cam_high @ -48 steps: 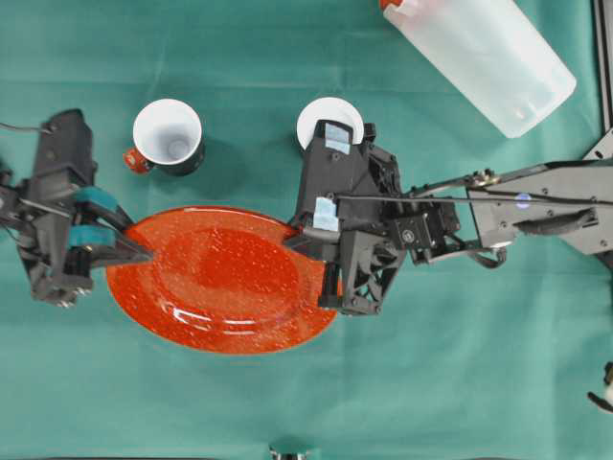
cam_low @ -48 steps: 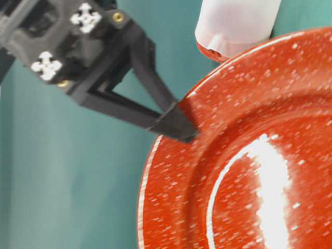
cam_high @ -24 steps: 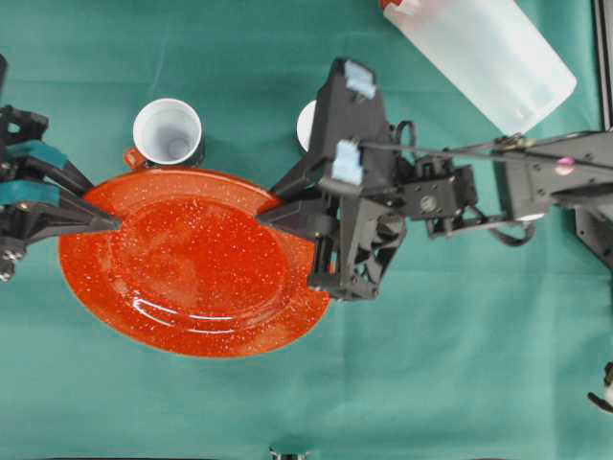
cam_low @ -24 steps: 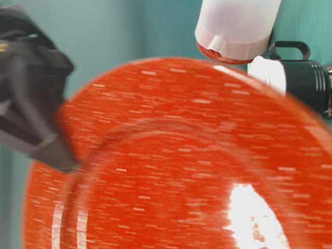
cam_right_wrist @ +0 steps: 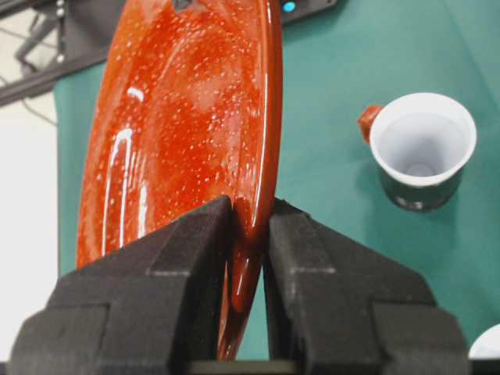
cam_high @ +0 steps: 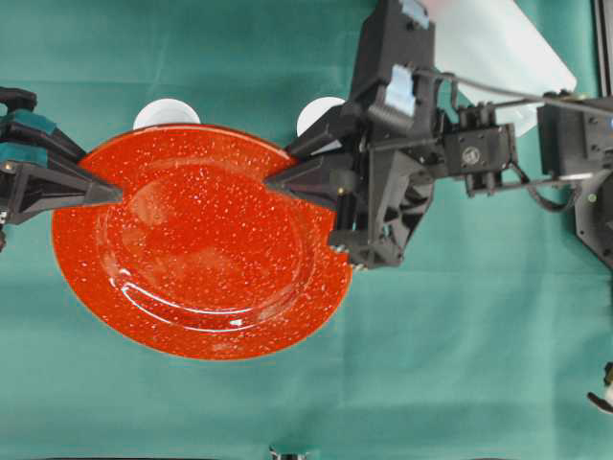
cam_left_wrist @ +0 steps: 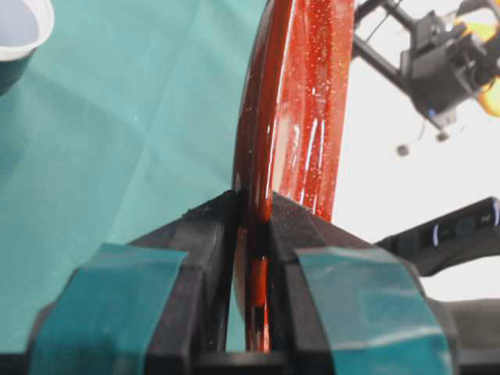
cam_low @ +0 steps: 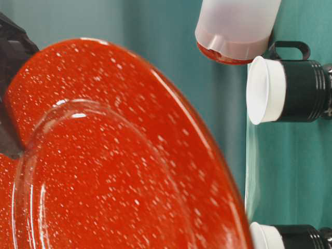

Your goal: 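Lift the plate with both grippers and move it toward the mugs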

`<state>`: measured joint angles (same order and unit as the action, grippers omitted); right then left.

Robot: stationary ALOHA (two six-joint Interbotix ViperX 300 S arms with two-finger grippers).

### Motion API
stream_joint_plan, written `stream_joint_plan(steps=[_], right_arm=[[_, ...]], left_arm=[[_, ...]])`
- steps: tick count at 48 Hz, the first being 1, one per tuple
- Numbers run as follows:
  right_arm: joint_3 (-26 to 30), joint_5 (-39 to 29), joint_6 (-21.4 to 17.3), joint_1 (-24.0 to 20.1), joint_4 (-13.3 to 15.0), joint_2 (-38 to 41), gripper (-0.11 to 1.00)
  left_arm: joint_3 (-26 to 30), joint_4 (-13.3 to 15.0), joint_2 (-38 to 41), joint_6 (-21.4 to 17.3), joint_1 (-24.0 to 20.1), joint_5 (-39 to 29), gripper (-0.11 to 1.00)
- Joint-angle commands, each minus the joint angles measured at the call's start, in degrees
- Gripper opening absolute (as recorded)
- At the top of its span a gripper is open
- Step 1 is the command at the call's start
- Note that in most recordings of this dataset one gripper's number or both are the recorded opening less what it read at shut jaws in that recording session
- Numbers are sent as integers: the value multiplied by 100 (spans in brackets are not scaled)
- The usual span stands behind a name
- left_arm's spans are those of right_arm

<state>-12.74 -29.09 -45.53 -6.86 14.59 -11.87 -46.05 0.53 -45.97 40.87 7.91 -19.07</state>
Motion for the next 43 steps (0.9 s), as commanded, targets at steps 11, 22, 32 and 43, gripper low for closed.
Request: stream_joint_plan(steps=[11,22,32,43], right_arm=[[0,-202,26,97,-404,-229,14],[0,-220,26,97,-457,-229,24],[0,-132,62,97,-457,-97,76],[0,290,97,79,-448,123,32]], left_arm=[[281,26,-44,105,-18,97,7],[316,18,-18,105,-79,97,7],[343,9,70,88,-123,97,7],[404,0,97,70,-167,97,7]])
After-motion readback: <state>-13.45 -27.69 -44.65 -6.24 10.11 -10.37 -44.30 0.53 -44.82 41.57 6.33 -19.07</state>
